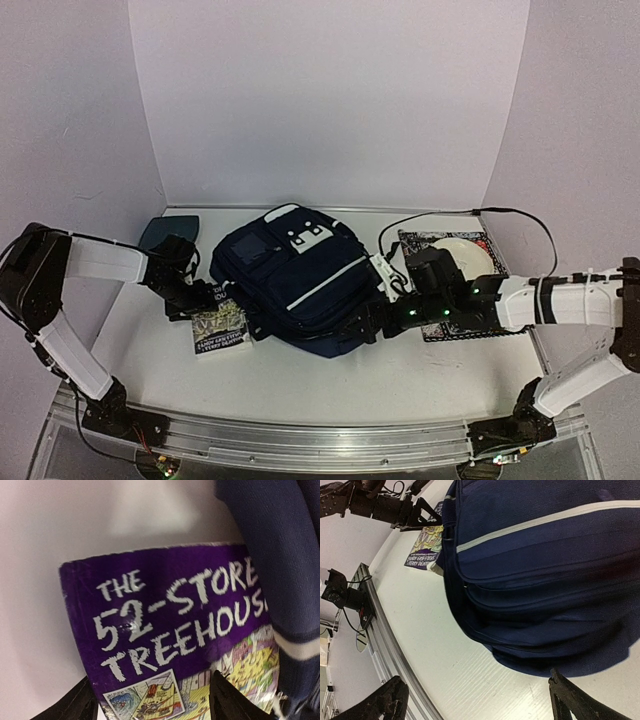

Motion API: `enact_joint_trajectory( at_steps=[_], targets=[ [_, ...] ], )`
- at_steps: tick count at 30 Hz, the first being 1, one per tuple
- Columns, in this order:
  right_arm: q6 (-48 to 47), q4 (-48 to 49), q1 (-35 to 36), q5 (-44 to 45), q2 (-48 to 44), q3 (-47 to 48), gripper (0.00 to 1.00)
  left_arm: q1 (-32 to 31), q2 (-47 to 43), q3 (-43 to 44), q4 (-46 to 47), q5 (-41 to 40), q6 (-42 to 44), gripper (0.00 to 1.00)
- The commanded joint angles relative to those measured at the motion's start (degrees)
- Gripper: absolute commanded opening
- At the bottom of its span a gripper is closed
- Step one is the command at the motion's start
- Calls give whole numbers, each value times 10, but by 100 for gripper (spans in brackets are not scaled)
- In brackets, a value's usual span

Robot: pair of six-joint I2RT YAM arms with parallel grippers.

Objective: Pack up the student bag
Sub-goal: Move the book to the center of the board.

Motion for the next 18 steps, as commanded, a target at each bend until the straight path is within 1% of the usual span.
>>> enact_joint_trajectory(
  at_steps=[1,3,6,10,16,18],
  targets=[
    [-4,5,30,-10,49,50,98,-89,7,-61,-66,50,-53,74],
    [-1,1,39,-12,83,65,98,-111,5,-67,-54,47,-63,74],
    [5,-2,44,-24,133,88,97,-129,16,-68,-38,45,-64,74],
    [13,-17,44,-12,201,133,96,-135,43,-61,-32,32,-51,74],
    [-6,-40,38,71,306,222,95,-141,54,-73,-31,24,-40,73],
    [-10,-43,30,84,342,261,95,-148,47,-83,-32,25,-40,73]
  ],
)
